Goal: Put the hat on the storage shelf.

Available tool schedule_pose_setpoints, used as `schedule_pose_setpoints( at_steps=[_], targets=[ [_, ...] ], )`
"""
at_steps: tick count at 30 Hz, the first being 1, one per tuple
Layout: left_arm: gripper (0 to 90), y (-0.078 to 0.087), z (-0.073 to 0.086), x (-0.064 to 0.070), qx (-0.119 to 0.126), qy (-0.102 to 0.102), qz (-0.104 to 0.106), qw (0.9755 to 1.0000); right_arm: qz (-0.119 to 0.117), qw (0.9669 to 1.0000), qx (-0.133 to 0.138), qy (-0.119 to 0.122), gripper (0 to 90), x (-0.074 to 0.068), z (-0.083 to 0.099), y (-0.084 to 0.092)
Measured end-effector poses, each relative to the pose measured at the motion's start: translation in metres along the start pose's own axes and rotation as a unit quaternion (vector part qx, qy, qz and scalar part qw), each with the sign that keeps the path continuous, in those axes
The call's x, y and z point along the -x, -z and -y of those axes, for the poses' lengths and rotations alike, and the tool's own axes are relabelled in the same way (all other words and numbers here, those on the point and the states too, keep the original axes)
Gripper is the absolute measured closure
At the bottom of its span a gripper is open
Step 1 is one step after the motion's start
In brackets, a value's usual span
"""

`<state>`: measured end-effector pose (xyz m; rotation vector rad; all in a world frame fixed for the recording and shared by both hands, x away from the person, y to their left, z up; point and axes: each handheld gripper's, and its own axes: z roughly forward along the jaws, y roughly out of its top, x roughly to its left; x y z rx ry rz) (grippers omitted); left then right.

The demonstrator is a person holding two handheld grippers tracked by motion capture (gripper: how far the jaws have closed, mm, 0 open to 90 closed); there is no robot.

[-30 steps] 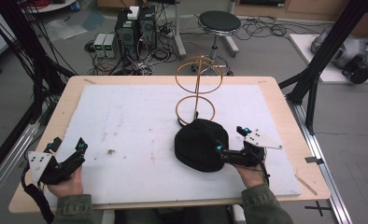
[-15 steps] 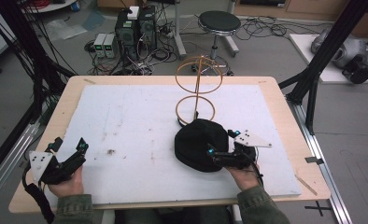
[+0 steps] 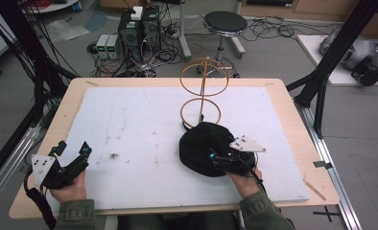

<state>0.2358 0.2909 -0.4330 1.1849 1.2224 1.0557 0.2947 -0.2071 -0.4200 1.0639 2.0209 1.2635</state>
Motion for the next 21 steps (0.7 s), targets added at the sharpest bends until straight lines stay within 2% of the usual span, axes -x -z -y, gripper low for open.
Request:
schedule_pose_setpoints(
  at_steps=[4,5,6,7,9,10,13,15,18,21],
  targets=[
    [24.3,0.0,0.0,0.0,0.0,0.001,-0.001,1.0,0.004,1.0,-0.005,-0.001,23.2,-0.0013,0.0019,-0.0015],
    [24.3,-0.0002,0.0,0.0,-0.001,0.002,-0.002,1.0,0.004,0.9999,-0.011,-0.001,28.2,-0.0024,0.0029,-0.0024],
    [24.3,-0.0002,0.0,-0.0001,-0.002,0.002,-0.003,1.0,0.004,0.9999,-0.011,-0.001,28.2,-0.0024,0.0029,-0.0024],
    [24.3,-0.0002,0.0,0.0,-0.003,0.002,-0.003,1.0,0.005,0.9998,-0.018,0.0,33.5,-0.0027,0.0033,-0.003],
    [24.4,-0.0005,0.0,0.0003,-0.002,0.003,-0.002,1.0,-0.003,0.9995,-0.031,-0.007,53.4,-0.0032,0.0041,-0.0042],
    [24.4,-0.0005,0.0001,0.0002,-0.004,0.002,-0.001,1.0,-0.003,0.9995,-0.031,-0.007,53.4,-0.0032,0.0041,-0.0042],
    [24.4,-0.0007,0.0001,0.0007,-0.004,0.001,0.0,1.0,-0.004,0.9992,-0.036,-0.015,74.8,-0.0041,0.0031,-0.0028],
    [24.4,-0.0007,0.0001,0.0011,-0.003,0.001,0.001,1.0,-0.006,0.999,-0.036,-0.026,83.8,-0.0036,0.002,-0.0007],
    [24.4,-0.0006,-0.0001,0.0012,-0.003,0.001,0.0,1.0,-0.006,0.9984,-0.038,-0.041,87.2,-0.0021,0.0013,0.0022],
    [24.4,-0.0005,-0.0003,0.0011,-0.003,0.001,0.0,1.0,-0.005,0.9985,-0.033,-0.044,87.3,-0.0018,0.001,0.0043]
  ],
)
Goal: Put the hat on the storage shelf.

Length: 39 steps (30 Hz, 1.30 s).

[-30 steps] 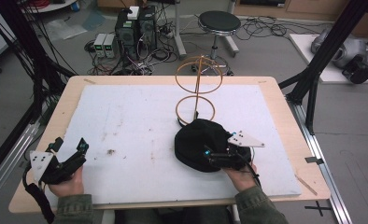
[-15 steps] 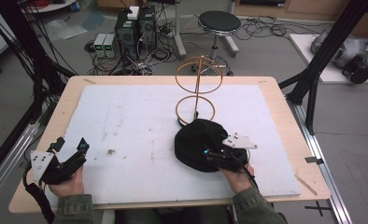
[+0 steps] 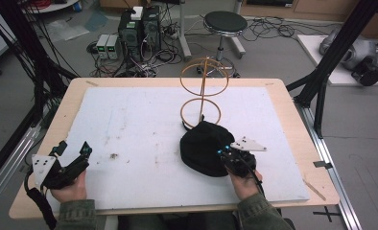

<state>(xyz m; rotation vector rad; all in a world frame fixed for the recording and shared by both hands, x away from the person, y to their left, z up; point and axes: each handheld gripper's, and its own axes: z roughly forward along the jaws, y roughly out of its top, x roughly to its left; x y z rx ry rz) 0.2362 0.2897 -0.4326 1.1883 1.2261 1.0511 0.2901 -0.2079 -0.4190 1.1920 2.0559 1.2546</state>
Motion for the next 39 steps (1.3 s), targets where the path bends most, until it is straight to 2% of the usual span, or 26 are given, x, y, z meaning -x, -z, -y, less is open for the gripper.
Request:
schedule_pose_setpoints(
  at_steps=[6,9,15,21,22,27,33,39],
  targets=[
    [24.5,0.0,0.0,0.0,0.0,0.0,0.001,1.0,-0.001,0.9999,0.011,0.005,87.3,-0.002,0.0,0.003],
    [24.4,0.0,0.0,0.001,0.001,0.0,0.002,1.0,0.002,0.9995,0.029,0.009,87.3,-0.002,-0.001,0.007],
    [24.4,0.001,-0.001,0.001,0.003,0.0,0.0,1.0,0.002,0.999,0.045,0.002,87.3,-0.001,-0.002,0.011],
    [24.4,0.0,0.0,0.001,0.001,0.001,0.002,1.0,0.004,0.9974,0.072,0.005,87.3,-0.002,-0.002,0.016],
    [24.5,0.0,0.0,0.001,0.001,0.001,0.001,1.0,0.005,0.9965,0.083,0.004,87.3,-0.001,-0.003,0.018],
    [24.4,-0.001,0.0,0.001,-0.001,0.0,0.003,1.0,0.008,0.9943,0.106,0.003,87.3,0.0,-0.005,0.025],
    [24.4,-0.001,0.001,0.001,-0.002,0.0,0.004,1.0,0.013,0.9891,0.147,0.004,87.3,0.002,-0.01,0.037],
    [24.5,-0.003,0.001,0.001,-0.002,0.002,0.006,1.0,0.018,0.9862,0.164,0.007,87.3,0.004,-0.012,0.041]
  ],
)
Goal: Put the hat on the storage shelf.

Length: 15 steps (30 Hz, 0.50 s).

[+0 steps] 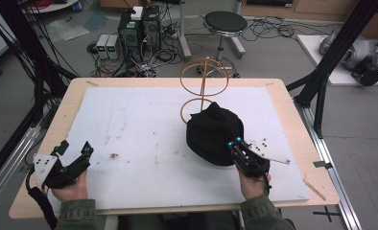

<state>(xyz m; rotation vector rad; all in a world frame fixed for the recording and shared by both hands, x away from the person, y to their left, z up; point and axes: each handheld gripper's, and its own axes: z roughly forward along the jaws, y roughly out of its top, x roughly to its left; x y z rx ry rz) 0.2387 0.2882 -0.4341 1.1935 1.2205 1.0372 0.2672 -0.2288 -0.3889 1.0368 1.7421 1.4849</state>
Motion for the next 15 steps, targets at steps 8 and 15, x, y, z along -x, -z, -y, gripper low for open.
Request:
schedule_pose_setpoints(
  at_steps=[8,15],
  targets=[
    [24.5,-0.001,0.0,-0.001,-0.002,0.003,0.002,1.0,0.005,0.9994,0.034,-0.007,87.3,0.004,-0.01,0.009],
    [24.4,-0.001,0.001,-0.001,-0.004,0.008,0.007,0.9999,0.001,0.9984,0.054,-0.018,87.3,0.01,-0.019,0.014]
  ],
)
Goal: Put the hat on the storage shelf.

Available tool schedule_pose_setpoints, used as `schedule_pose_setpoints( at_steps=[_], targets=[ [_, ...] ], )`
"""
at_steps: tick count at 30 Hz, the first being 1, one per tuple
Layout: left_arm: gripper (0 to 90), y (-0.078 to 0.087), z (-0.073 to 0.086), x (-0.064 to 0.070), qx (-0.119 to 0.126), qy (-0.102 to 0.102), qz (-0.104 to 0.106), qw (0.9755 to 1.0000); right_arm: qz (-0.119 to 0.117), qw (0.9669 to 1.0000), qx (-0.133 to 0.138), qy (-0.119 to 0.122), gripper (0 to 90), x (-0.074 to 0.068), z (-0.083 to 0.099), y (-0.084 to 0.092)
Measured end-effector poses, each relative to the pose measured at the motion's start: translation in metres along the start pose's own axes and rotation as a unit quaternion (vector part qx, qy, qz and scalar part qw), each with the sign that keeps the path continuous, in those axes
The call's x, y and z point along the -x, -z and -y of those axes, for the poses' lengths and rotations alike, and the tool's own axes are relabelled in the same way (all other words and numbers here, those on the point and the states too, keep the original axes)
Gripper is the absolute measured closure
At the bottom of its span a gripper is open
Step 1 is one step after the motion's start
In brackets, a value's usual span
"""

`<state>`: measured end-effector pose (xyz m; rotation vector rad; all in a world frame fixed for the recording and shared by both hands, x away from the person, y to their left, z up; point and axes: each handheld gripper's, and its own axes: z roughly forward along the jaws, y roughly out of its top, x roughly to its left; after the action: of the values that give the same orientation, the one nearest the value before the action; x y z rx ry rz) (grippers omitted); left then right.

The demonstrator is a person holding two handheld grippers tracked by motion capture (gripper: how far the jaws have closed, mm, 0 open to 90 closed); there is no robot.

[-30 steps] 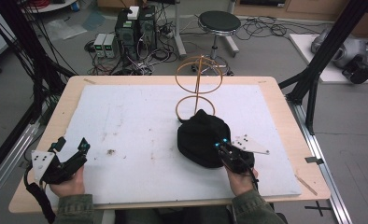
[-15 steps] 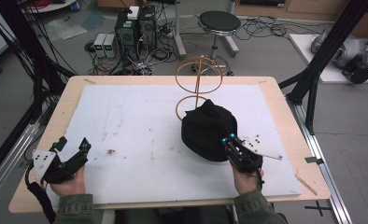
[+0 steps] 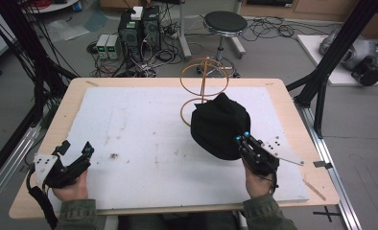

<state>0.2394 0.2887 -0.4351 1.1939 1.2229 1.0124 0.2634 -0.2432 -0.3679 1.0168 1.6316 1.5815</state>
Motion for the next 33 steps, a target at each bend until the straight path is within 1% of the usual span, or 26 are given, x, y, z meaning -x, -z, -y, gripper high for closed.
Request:
schedule_pose_setpoints(
  at_steps=[4,6,9,11,12,14,15,19,24,29,33],
  targets=[
    [24.4,0.0,0.0,-0.001,0.001,0.001,-0.001,1.0,0.002,1.0,0.003,-0.005,87.3,0.005,-0.008,0.001],
    [24.5,0.0,0.0,0.0,0.002,0.0,-0.002,1.0,-0.008,0.9999,0.006,-0.009,87.3,0.011,-0.011,0.003],
    [24.5,-0.001,0.0,0.001,0.002,-0.003,-0.001,1.0,-0.011,0.9998,0.009,-0.013,87.3,0.016,-0.016,0.005],
    [24.5,-0.003,0.001,0.002,0.0,-0.003,0.002,1.0,-0.01,0.9998,0.014,-0.008,87.3,0.021,-0.02,0.005],
    [24.5,-0.004,0.001,0.003,-0.001,-0.005,0.003,1.0,-0.007,0.9997,0.023,-0.008,87.3,0.024,-0.025,0.006],
    [24.5,-0.005,0.001,0.004,-0.003,-0.007,0.005,1.0,-0.007,0.9996,0.024,-0.01,87.3,0.025,-0.027,0.006],
    [24.5,-0.005,0.001,0.005,-0.003,-0.007,0.006,1.0,-0.005,0.9994,0.032,-0.011,87.3,0.026,-0.031,0.006],
    [24.5,-0.007,0.002,0.006,-0.004,-0.009,0.008,0.9999,-0.004,0.9989,0.045,-0.011,87.3,0.031,-0.042,0.005],
    [24.5,-0.007,0.002,0.006,-0.004,-0.008,0.008,0.9999,-0.005,0.9984,0.055,-0.01,87.3,0.033,-0.053,0.003],
    [24.6,-0.008,0.002,0.007,-0.003,-0.009,0.009,0.9999,-0.011,0.9979,0.064,-0.008,87.3,0.032,-0.059,0.002],
    [24.6,-0.008,0.002,0.007,-0.004,-0.008,0.009,0.9999,-0.01,0.9966,0.081,-0.006,87.3,0.033,-0.067,0.005]
  ],
)
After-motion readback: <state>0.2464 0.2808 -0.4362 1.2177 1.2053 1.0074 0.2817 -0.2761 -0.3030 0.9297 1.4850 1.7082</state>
